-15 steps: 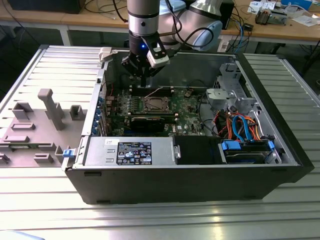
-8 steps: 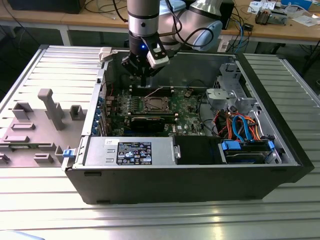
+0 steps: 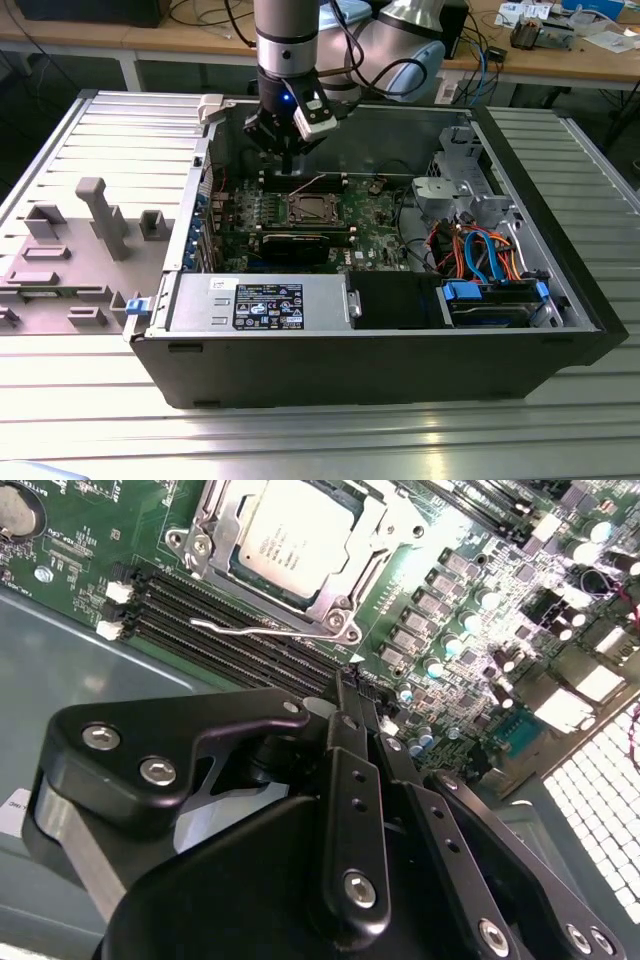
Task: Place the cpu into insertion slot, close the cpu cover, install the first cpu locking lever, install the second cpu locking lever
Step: 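Install the first cpu locking lever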
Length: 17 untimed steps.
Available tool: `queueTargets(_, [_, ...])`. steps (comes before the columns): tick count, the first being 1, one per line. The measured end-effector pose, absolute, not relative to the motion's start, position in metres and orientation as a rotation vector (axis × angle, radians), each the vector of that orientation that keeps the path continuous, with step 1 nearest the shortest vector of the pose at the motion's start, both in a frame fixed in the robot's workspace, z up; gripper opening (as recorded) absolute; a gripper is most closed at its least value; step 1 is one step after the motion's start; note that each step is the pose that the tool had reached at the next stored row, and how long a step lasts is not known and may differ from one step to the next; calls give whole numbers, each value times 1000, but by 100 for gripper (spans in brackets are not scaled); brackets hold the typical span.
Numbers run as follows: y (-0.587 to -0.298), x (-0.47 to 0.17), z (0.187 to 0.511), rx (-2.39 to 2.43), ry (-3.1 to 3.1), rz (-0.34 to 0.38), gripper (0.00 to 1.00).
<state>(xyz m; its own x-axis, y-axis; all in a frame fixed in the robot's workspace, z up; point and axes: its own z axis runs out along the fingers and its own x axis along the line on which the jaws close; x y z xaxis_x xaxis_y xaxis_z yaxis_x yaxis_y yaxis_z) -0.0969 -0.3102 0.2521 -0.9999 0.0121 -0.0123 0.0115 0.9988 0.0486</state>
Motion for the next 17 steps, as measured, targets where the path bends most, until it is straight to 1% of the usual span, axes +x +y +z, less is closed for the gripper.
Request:
queueTargets(8, [-310, -87, 246, 21, 3127, 104, 11])
queueTargets(17, [-310, -77, 239, -2, 3128, 106, 11])
